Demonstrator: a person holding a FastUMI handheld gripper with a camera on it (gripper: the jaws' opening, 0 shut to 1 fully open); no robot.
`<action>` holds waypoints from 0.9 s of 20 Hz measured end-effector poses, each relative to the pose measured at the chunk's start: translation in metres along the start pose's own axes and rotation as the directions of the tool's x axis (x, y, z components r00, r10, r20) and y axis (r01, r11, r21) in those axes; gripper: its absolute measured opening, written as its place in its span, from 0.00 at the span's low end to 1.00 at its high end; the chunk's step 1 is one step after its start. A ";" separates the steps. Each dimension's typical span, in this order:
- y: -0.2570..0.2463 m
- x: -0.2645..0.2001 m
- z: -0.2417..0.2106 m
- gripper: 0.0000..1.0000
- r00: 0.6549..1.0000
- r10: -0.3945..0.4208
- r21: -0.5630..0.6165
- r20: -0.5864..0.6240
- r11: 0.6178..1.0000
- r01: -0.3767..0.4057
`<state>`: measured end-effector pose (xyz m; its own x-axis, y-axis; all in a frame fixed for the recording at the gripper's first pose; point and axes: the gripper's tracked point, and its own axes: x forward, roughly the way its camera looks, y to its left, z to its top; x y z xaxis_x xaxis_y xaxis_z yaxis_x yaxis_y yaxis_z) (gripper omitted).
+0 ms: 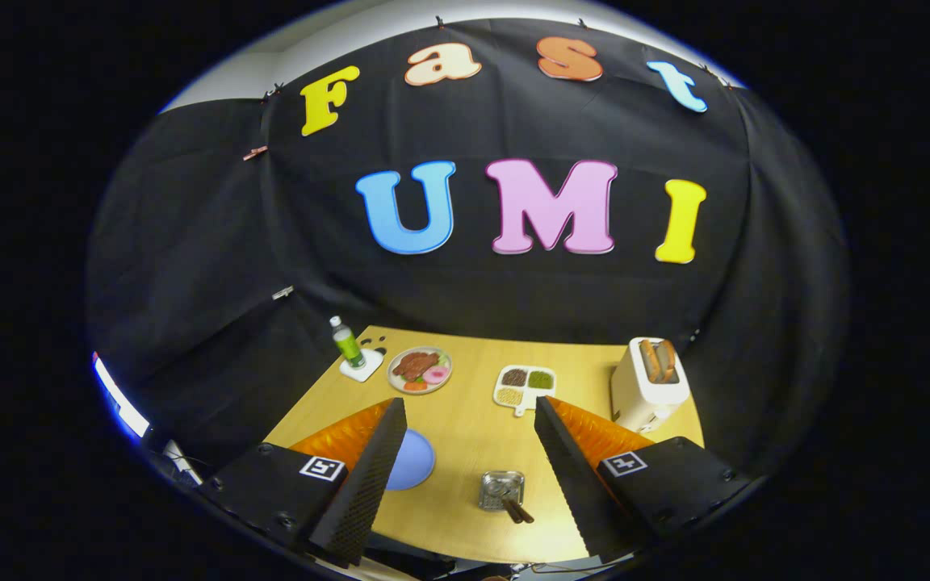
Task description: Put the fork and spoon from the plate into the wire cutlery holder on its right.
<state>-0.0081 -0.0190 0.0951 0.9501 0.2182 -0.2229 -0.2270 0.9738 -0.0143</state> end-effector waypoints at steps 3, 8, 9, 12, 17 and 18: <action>0.001 -0.016 0.021 0.99 0.991 -0.004 0.007 0.131 1.000 0.003; -0.011 -0.037 0.038 0.99 0.959 0.003 -0.033 0.284 0.999 0.007; -0.010 -0.040 0.037 0.99 0.955 0.010 -0.033 0.298 0.999 0.000; -0.010 -0.041 0.022 0.99 0.953 0.033 -0.054 0.302 0.998 -0.017; -0.002 -0.033 0.004 0.99 0.955 0.094 -0.088 0.281 0.994 -0.071; -0.002 -0.032 0.002 0.99 0.955 0.105 -0.090 0.277 0.992 -0.083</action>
<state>-0.0372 -0.0273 0.1045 0.9428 0.3287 0.0554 -0.3237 0.9425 -0.0833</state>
